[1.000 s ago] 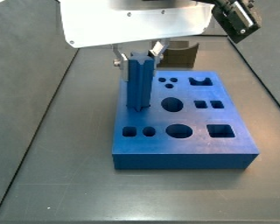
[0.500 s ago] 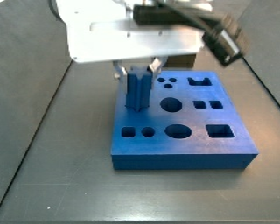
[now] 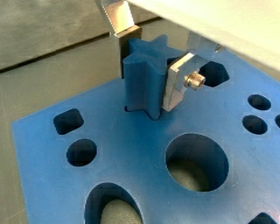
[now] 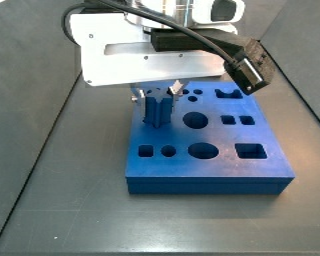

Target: Insert the star object.

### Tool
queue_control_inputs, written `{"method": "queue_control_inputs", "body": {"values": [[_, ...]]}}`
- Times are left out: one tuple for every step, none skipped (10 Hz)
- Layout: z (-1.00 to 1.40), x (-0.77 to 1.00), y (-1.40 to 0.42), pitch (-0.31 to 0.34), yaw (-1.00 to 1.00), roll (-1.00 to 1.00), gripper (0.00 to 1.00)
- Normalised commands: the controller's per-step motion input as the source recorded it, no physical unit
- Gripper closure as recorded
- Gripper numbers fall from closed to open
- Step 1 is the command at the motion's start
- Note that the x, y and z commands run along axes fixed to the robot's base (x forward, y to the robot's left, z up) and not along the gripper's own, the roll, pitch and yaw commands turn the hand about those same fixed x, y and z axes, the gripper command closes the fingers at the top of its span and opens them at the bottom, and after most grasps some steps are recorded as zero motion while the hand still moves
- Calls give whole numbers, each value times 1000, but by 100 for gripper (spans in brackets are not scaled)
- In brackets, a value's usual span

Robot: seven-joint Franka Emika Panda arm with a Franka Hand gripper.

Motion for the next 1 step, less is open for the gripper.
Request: {"method": "queue_control_inputs", "body": {"values": [[0, 0, 0, 0, 0, 0, 100]]}}
